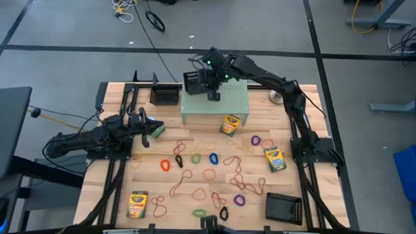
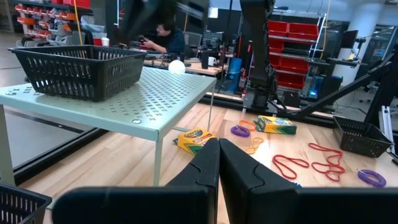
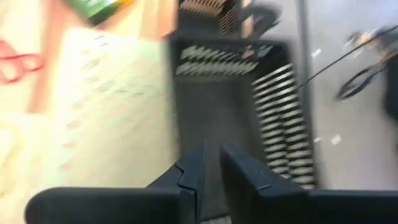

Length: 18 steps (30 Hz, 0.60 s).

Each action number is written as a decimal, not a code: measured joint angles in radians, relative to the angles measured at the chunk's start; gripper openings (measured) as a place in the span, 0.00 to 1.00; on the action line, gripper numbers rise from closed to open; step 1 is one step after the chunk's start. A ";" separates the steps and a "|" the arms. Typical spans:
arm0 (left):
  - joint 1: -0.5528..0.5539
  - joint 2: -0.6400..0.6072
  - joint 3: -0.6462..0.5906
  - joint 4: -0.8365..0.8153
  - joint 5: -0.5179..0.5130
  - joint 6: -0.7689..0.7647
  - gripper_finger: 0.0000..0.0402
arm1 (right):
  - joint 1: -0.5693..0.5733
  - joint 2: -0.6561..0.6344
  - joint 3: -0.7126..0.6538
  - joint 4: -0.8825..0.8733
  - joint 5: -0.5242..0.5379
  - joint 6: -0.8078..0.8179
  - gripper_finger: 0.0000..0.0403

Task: Pick & Place Office Desk Supplies
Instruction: Put the top right black bin on the shelf

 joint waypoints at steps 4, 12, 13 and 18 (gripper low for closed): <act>0.000 0.000 0.000 0.000 0.000 0.000 0.03 | 0.040 0.008 0.000 0.016 0.048 0.060 0.24; 0.000 0.000 0.000 0.000 0.000 0.000 0.03 | 0.065 0.004 0.000 0.043 0.149 0.098 0.43; 0.000 0.000 0.000 0.000 0.000 0.000 0.03 | 0.059 0.004 0.000 0.047 0.139 0.098 0.44; 0.000 0.000 0.000 0.000 0.000 0.000 0.03 | 0.012 0.004 0.000 0.081 -0.004 0.120 0.45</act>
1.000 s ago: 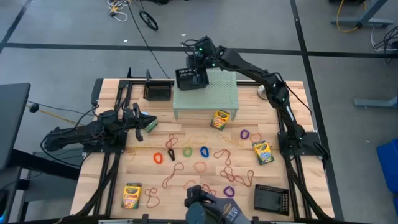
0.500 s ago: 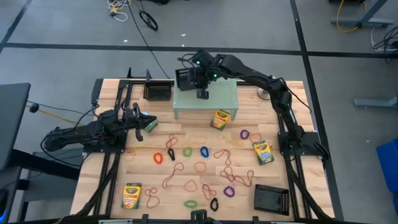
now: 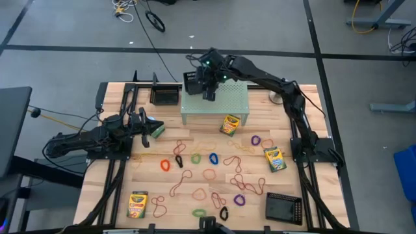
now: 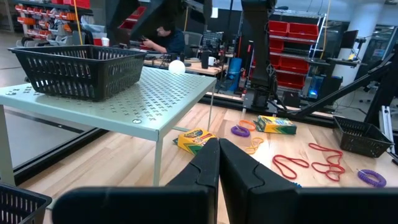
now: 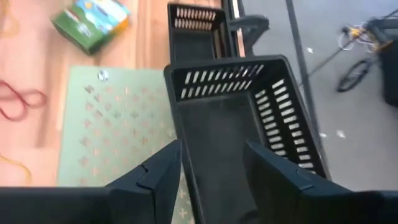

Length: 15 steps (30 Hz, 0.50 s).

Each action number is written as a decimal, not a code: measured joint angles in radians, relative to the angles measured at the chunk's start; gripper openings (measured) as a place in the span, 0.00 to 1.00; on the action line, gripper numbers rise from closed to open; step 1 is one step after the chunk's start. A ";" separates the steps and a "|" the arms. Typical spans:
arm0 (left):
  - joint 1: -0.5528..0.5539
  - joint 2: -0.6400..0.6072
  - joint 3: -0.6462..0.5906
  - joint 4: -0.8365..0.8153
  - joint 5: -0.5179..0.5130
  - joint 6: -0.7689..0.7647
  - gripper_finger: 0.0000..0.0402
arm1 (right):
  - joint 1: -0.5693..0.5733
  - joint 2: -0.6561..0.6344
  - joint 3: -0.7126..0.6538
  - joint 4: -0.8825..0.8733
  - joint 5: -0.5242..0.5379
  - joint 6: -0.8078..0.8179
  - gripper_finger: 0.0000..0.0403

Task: Pick & Place Office Desk Supplies
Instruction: Put the top right black bin on the shelf

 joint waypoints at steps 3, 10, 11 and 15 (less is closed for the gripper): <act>0.000 0.000 0.000 0.000 0.000 0.000 0.03 | -0.023 0.000 0.000 -0.004 -0.025 0.003 0.45; 0.000 0.000 0.000 0.000 0.000 0.000 0.03 | -0.037 0.005 0.000 -0.027 -0.058 -0.034 0.45; 0.000 0.000 0.000 0.000 0.000 0.000 0.03 | -0.036 0.005 0.000 -0.026 -0.058 -0.035 0.45; 0.000 0.000 0.000 0.000 0.000 0.000 0.03 | -0.036 0.005 0.000 -0.034 -0.058 -0.060 0.45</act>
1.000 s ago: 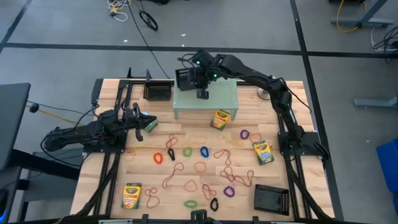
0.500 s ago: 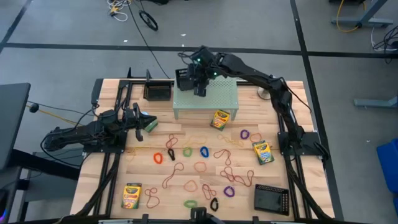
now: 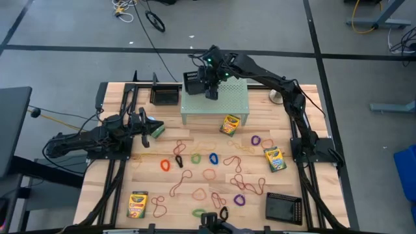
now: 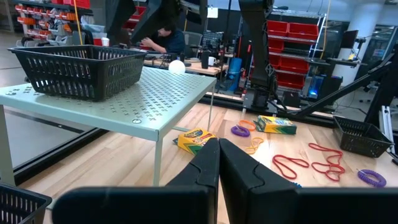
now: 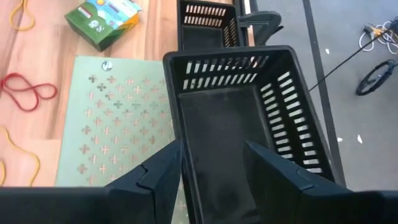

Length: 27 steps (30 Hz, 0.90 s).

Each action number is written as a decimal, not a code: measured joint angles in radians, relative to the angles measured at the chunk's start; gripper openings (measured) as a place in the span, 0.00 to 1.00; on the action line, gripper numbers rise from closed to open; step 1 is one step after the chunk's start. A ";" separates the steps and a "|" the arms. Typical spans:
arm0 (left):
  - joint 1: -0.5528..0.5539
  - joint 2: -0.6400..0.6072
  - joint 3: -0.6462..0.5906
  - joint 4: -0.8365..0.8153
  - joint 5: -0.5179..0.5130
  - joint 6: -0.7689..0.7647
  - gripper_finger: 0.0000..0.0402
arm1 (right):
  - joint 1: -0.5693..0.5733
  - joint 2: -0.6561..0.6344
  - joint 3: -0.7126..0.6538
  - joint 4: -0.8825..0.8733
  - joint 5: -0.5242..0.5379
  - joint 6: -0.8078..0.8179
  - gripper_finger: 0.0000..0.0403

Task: Pick & Place Office Desk Supplies
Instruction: Put the top right black bin on the shelf

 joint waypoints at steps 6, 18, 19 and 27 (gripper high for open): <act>0.000 0.000 0.000 0.000 0.000 0.000 0.03 | 0.000 0.000 -0.012 0.005 -0.037 -0.032 0.43; 0.000 0.000 0.000 0.000 0.000 0.000 0.03 | 0.010 0.050 -0.017 -0.024 -0.025 -0.026 0.33; 0.000 0.000 0.000 0.000 0.000 0.000 0.03 | 0.010 0.051 -0.017 -0.017 -0.025 -0.026 0.31; 0.000 0.000 0.000 0.000 0.000 0.000 0.03 | 0.010 0.054 -0.017 0.051 -0.008 -0.027 0.06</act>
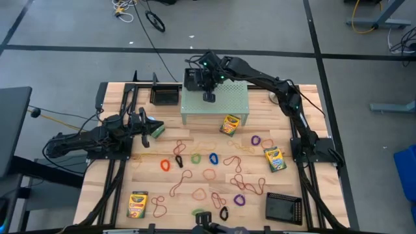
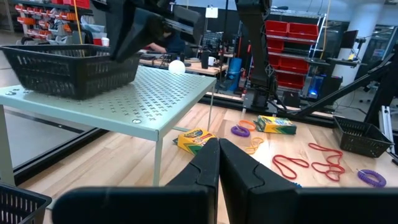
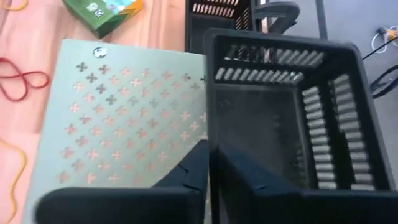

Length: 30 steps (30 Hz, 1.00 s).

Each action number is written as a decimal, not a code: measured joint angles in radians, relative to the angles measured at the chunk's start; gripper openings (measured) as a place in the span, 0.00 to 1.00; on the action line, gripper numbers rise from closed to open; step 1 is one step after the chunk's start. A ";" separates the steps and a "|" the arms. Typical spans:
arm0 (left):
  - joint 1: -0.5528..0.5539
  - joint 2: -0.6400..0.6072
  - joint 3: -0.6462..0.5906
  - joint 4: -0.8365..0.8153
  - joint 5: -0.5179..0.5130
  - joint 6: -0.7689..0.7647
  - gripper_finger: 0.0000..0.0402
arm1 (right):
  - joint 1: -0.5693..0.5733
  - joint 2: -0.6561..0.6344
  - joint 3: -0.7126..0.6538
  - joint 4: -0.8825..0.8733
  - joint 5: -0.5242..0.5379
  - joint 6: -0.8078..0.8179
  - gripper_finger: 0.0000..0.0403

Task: Pick & Place Office Desk Supplies
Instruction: Put the top right black bin on the shelf

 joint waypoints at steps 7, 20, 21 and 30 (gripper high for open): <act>0.000 0.000 0.000 0.000 0.000 0.000 0.03 | -0.007 0.000 0.000 0.099 0.001 -0.025 0.05; 0.000 0.000 0.000 0.000 0.000 0.000 0.03 | -0.029 0.043 0.002 0.137 -0.007 -0.030 0.06; 0.000 0.000 0.000 0.000 0.000 0.000 0.03 | -0.028 0.045 0.002 0.133 -0.006 -0.033 0.06; 0.000 0.000 0.000 0.000 -0.005 0.000 0.03 | -0.029 0.045 0.002 0.126 0.001 -0.034 0.06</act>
